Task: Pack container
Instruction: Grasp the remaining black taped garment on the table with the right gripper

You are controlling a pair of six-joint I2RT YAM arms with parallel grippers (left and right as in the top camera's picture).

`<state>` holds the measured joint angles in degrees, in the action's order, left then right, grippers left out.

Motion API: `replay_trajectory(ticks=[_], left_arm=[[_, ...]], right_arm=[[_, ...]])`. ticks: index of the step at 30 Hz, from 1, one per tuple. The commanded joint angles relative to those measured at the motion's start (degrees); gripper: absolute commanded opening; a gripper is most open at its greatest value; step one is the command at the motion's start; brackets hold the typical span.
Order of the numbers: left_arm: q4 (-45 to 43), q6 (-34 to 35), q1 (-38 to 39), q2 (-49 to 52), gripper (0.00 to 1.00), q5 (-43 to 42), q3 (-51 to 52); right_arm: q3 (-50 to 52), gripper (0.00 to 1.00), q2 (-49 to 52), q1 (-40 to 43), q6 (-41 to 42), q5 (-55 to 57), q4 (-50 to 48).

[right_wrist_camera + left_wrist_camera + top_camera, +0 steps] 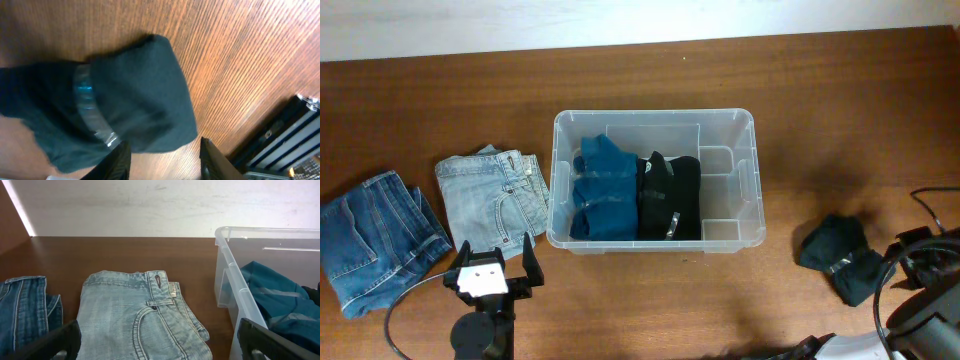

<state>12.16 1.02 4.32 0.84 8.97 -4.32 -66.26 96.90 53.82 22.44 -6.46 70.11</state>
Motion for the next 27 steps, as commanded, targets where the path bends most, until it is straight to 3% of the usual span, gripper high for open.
replay_trajectory(ticks=[1, 6, 8, 15, 27], left_arm=[[-0.22, -1.07, -0.24, -0.44, 0.99, -0.22, 0.55], [-0.22, -1.07, -0.24, -0.44, 0.99, -0.22, 0.55], [-0.22, -1.07, -0.24, -0.44, 0.99, -0.22, 0.55], [-0.22, -1.07, -0.24, -0.44, 0.99, -0.22, 0.55], [-0.22, -1.07, -0.24, -0.44, 1.00, -0.22, 0.55]], right_arm=[[2.05, 0.41, -0.04, 0.20, 0.35, 2.25, -1.05], [3.39, 0.56, -0.04, 0.20, 0.37, 2.67, -2.21], [3.50, 0.67, -0.04, 0.20, 0.35, 2.67, -2.38], [5.64, 0.81, -0.04, 0.20, -2.29, 1.90, -5.95], [13.90, 0.81, -0.04, 0.20, -6.12, -4.92, -17.00]])
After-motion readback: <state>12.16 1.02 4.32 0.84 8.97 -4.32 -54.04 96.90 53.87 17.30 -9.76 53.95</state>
